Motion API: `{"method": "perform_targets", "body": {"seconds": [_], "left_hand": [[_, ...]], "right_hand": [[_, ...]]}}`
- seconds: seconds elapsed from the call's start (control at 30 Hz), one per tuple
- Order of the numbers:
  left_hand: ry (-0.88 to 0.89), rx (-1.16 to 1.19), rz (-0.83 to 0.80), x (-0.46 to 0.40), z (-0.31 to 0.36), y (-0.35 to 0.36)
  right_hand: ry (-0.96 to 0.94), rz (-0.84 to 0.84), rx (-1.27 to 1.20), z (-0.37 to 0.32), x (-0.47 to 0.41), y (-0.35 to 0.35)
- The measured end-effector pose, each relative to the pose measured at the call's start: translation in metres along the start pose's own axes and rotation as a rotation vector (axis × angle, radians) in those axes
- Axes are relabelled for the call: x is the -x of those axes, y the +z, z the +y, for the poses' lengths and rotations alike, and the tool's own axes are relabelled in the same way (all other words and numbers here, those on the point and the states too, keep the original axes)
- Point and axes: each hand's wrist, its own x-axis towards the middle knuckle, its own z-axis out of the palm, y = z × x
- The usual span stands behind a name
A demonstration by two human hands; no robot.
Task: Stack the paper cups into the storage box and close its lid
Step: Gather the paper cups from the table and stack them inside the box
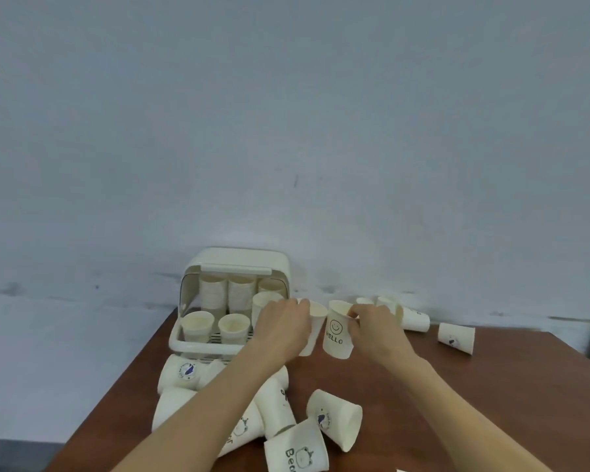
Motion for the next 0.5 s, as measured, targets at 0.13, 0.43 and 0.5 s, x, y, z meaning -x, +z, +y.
{"method": "perform_targets", "body": {"seconds": [0.13, 0.43, 0.5], "left_hand": [[-0.071, 0.038, 0.003, 0.025, -0.030, -0.001], [-0.223, 0.124, 0.002, 0.059, -0.087, 0.000], [-0.263, 0.140, 0.007, 0.064, -0.103, 0.000]], "right_hand": [[-0.052, -0.017, -0.070, -0.030, 0.005, 0.016], [-0.134, -0.065, -0.074, -0.085, 0.000, 0.057], [-0.167, -0.040, -0.056, -0.100, -0.008, 0.069]]}}
